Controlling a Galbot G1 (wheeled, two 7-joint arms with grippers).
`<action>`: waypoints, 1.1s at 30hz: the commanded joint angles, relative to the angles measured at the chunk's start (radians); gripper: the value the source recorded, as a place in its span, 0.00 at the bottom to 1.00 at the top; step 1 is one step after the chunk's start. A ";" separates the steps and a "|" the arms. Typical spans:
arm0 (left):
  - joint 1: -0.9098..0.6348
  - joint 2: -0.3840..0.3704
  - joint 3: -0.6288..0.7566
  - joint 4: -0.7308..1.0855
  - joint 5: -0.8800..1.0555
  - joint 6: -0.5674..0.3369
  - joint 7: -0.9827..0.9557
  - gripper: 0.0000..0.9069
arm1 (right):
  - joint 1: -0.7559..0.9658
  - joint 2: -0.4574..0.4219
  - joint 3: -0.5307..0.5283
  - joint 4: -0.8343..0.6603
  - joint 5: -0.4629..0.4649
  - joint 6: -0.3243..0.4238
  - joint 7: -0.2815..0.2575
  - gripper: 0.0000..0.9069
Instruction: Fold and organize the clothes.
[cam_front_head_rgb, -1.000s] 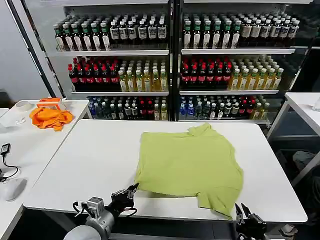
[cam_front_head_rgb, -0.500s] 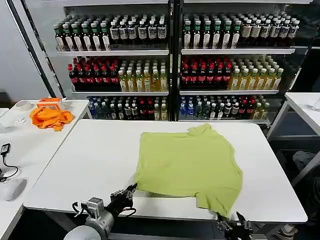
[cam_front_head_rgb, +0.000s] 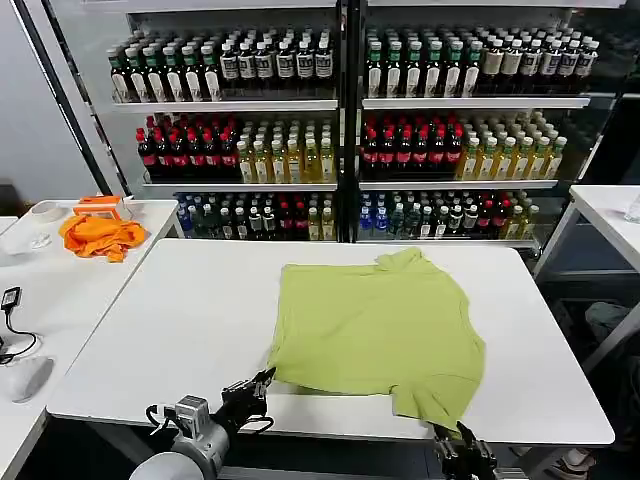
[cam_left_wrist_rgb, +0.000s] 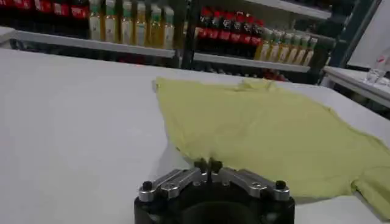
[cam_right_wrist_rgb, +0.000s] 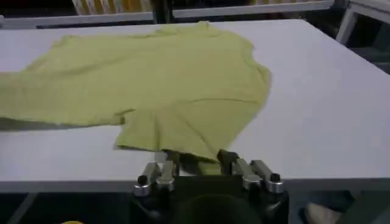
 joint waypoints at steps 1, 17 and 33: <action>0.000 0.000 0.000 0.000 0.002 0.000 0.000 0.02 | 0.004 0.001 -0.009 -0.011 0.009 -0.001 -0.001 0.00; 0.009 0.016 -0.042 -0.065 -0.052 0.002 -0.001 0.02 | -0.050 -0.051 0.125 0.149 0.009 0.020 -0.005 0.00; -0.117 0.056 -0.027 0.014 -0.085 0.001 0.001 0.02 | 0.191 -0.273 0.179 0.040 0.115 0.009 -0.014 0.00</action>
